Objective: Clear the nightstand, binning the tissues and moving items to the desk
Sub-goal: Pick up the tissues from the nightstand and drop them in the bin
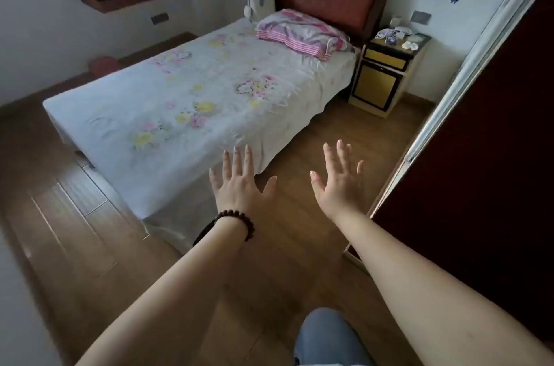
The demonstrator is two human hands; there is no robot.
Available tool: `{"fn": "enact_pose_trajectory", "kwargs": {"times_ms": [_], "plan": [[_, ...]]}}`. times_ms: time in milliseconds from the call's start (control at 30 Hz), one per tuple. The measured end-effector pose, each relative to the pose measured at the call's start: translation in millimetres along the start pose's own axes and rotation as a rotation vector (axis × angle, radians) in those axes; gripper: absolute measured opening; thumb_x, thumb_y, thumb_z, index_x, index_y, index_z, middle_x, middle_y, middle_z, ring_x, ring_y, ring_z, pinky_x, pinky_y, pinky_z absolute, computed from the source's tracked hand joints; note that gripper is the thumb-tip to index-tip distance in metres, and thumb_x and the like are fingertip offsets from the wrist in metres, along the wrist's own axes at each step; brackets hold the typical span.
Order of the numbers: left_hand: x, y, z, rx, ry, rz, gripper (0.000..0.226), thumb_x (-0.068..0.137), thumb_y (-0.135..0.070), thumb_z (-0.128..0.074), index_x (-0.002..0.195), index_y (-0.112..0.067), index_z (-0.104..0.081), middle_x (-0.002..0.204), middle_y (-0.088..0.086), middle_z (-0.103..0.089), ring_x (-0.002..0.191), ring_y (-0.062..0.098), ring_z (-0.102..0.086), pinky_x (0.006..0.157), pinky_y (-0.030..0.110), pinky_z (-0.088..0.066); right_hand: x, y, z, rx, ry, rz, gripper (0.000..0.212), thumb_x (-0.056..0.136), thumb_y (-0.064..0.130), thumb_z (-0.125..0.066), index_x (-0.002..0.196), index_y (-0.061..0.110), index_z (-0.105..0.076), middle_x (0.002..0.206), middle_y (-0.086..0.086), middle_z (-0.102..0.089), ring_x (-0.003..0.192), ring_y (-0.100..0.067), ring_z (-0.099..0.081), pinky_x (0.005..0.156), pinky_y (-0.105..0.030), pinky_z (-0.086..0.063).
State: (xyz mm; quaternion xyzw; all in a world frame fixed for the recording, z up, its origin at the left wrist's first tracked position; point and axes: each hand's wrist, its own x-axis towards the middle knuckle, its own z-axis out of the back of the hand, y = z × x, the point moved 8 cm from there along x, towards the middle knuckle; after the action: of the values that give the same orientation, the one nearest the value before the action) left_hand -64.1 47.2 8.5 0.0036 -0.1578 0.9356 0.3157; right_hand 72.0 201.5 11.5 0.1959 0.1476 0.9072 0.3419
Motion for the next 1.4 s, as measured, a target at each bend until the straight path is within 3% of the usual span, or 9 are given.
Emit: {"fn": "enact_pose_trajectory", "kwargs": {"times_ms": [267, 700, 1067, 1400], "plan": [[90.9, -41.1, -67.6, 0.011, 0.062, -0.072, 0.083, 0.083, -0.071, -0.018, 0.149, -0.027, 0.006, 0.160, -0.002, 0.004, 0.145, 0.017, 0.013, 0.116, 0.051, 0.005, 73.8, -72.1, -28.1, -0.050, -0.046, -0.127, 0.062, 0.093, 0.041, -0.045, 0.148, 0.022, -0.023, 0.158, -0.010, -0.012, 0.146, -0.023, -0.003, 0.115, -0.046, 0.002], [335.1, -166.7, -147.2, 0.034, 0.164, -0.191, 0.083, 0.084, -0.071, -0.019, 0.150, -0.026, 0.001, 0.160, -0.001, -0.002, 0.146, 0.019, 0.008, 0.116, 0.052, 0.001, 290.5, -199.8, -64.2, -0.162, 0.009, -0.280, 0.062, 0.094, 0.052, -0.032, 0.148, 0.028, -0.014, 0.159, -0.005, -0.008, 0.146, -0.021, 0.000, 0.116, -0.044, -0.002], [527.2, -242.0, -207.2, 0.006, 0.210, -0.297, 0.083, 0.083, -0.071, -0.018, 0.150, -0.027, 0.004, 0.160, 0.000, -0.002, 0.146, 0.019, 0.007, 0.115, 0.051, 0.002, 444.1, -273.1, -100.3, -0.159, -0.005, -0.441, 0.062, 0.094, 0.050, -0.036, 0.148, 0.027, -0.016, 0.159, -0.004, -0.008, 0.146, -0.021, 0.000, 0.118, -0.044, -0.006], [737.1, -335.2, -256.6, 0.027, 0.267, -0.516, 0.083, 0.084, -0.069, -0.020, 0.150, -0.025, 0.002, 0.160, 0.001, -0.005, 0.146, 0.019, 0.005, 0.115, 0.052, -0.001, 625.3, -344.7, -121.4, -0.158, -0.066, -0.657, 0.060, 0.094, 0.043, -0.044, 0.147, 0.024, -0.024, 0.159, -0.006, -0.008, 0.146, -0.021, 0.000, 0.118, -0.047, -0.012]]}}
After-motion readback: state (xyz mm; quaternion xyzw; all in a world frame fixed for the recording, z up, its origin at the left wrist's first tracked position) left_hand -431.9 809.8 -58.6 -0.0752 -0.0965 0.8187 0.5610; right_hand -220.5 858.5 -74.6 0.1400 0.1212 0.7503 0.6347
